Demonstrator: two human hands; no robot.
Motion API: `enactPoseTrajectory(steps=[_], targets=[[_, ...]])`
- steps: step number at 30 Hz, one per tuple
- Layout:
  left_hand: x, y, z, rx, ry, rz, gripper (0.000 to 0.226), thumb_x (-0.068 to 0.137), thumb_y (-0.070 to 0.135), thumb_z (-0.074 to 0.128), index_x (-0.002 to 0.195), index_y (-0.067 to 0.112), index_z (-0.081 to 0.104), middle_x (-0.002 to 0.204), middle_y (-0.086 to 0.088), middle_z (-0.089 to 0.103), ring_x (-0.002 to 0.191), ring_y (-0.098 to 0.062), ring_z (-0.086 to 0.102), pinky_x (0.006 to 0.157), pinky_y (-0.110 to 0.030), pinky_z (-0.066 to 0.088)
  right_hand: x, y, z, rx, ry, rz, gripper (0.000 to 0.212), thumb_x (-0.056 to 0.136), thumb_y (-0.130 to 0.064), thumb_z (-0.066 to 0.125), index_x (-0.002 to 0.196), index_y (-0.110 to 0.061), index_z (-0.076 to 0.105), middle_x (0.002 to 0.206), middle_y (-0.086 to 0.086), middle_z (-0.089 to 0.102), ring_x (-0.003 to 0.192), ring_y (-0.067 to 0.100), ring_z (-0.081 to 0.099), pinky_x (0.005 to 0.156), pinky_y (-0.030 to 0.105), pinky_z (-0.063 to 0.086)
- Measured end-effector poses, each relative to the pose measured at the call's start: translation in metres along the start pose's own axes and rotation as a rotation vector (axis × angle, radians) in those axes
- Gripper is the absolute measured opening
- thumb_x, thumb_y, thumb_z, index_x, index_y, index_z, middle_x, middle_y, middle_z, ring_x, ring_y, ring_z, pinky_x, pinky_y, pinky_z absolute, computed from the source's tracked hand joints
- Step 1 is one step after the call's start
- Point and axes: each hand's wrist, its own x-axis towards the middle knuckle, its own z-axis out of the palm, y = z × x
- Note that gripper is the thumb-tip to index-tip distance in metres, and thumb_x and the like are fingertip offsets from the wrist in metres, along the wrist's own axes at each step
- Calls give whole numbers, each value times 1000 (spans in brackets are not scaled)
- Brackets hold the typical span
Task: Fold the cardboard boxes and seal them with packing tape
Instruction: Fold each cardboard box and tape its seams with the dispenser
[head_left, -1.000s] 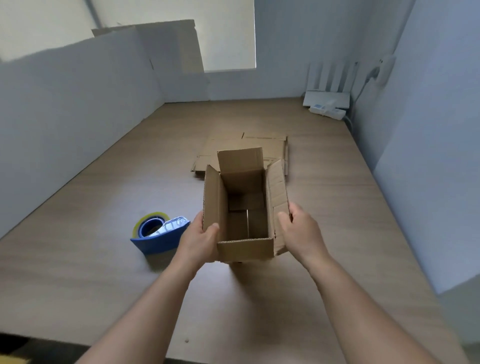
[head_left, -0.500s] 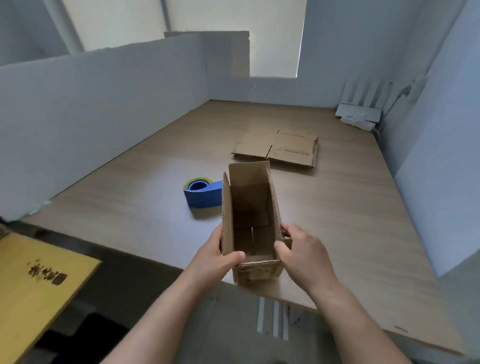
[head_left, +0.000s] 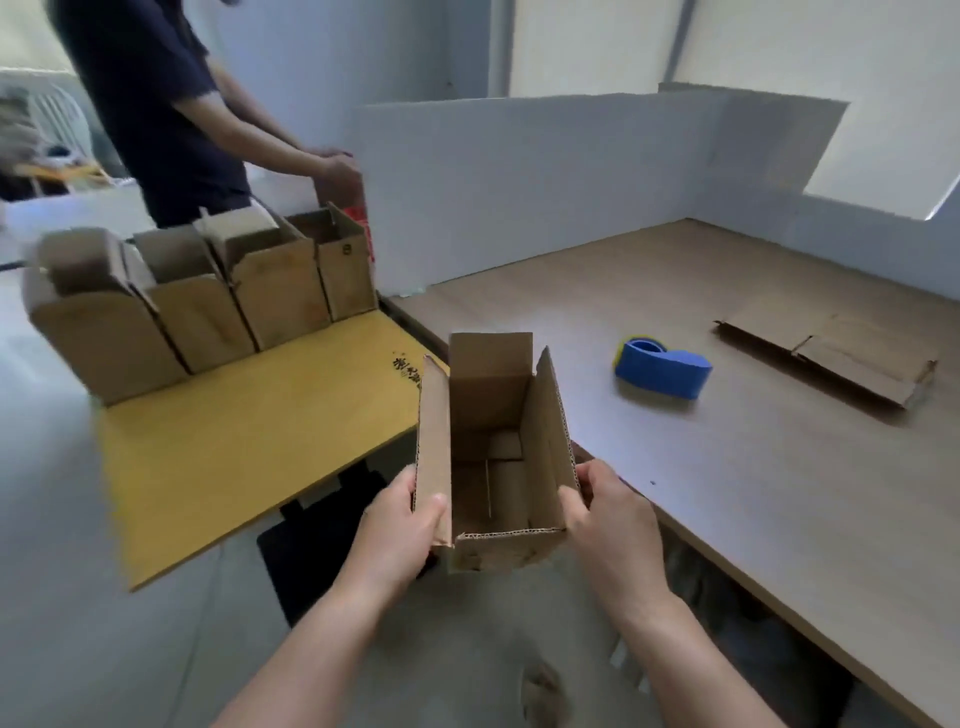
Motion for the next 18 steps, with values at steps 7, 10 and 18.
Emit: enactPoseTrajectory(steps=[7, 10, 18], targets=[[-8, -40, -81, -15, 332, -119, 31, 97, 20, 50, 127, 22, 55, 120, 6, 62, 113, -17, 57, 98, -33, 44, 16, -82, 62, 73, -151, -247, 25, 99, -15, 44, 115, -20, 62, 83, 1, 69, 72, 22, 61, 68, 34, 51], [4, -49, -103, -14, 423, -153, 32, 96, 18, 51, 128, 15, 54, 123, 1, 61, 116, -20, 55, 102, -37, 42, 35, -108, 86, 87, -179, -308, 29, 99, -15, 44, 122, -19, 60, 101, 5, 71, 80, 23, 64, 72, 31, 52], [56, -49, -153, 19, 572, -236, 21, 97, 20, 51, 116, 16, 58, 112, 0, 66, 106, -25, 59, 90, -35, 46, 99, -165, 134, 115, -295, -415, 29, 101, -17, 43, 127, -15, 56, 111, 14, 64, 97, 32, 59, 84, 39, 52]])
